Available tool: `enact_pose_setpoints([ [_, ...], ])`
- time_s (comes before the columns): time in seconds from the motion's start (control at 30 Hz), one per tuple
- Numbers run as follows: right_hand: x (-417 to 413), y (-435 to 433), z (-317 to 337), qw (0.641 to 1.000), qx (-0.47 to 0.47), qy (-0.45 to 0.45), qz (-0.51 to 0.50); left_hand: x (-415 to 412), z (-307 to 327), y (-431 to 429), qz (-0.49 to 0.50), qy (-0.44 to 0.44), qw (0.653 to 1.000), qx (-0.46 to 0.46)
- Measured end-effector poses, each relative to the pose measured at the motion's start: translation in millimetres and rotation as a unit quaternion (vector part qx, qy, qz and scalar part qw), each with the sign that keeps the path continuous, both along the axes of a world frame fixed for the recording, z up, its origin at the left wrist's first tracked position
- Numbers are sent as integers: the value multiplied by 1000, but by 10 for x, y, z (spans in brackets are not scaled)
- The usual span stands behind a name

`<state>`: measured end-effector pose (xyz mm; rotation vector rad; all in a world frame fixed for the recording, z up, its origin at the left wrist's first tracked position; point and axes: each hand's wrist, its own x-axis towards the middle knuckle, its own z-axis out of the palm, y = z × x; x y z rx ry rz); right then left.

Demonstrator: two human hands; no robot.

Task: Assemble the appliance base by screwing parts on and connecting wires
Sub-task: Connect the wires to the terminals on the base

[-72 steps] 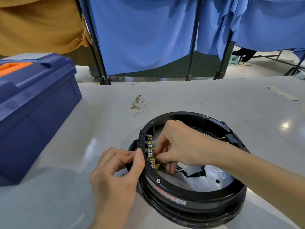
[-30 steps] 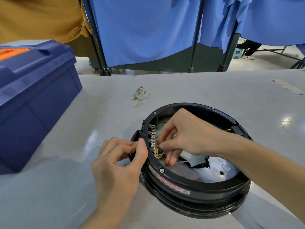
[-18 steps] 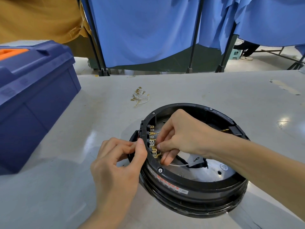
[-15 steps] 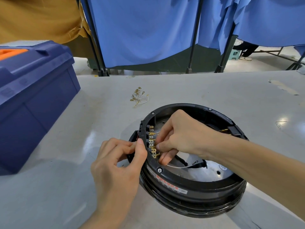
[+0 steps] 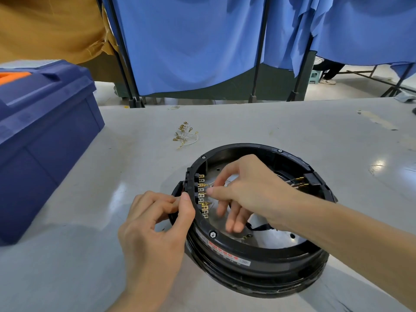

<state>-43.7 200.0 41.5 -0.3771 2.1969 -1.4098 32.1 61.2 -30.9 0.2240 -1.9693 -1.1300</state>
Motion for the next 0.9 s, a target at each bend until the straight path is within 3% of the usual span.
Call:
enact_pose_setpoints([
  [0.13,55,0,-29,998,63,24,2,-1,1,3,3,8,1000,-18],
  [0.47,38,-92,-55,981,-31,-166,-97,2,0,11,8,11,1000,-22],
  [0.9,52,-225,-42,968,-29,-204,-146,-5,-12,59,22,-4,1000,-9],
])
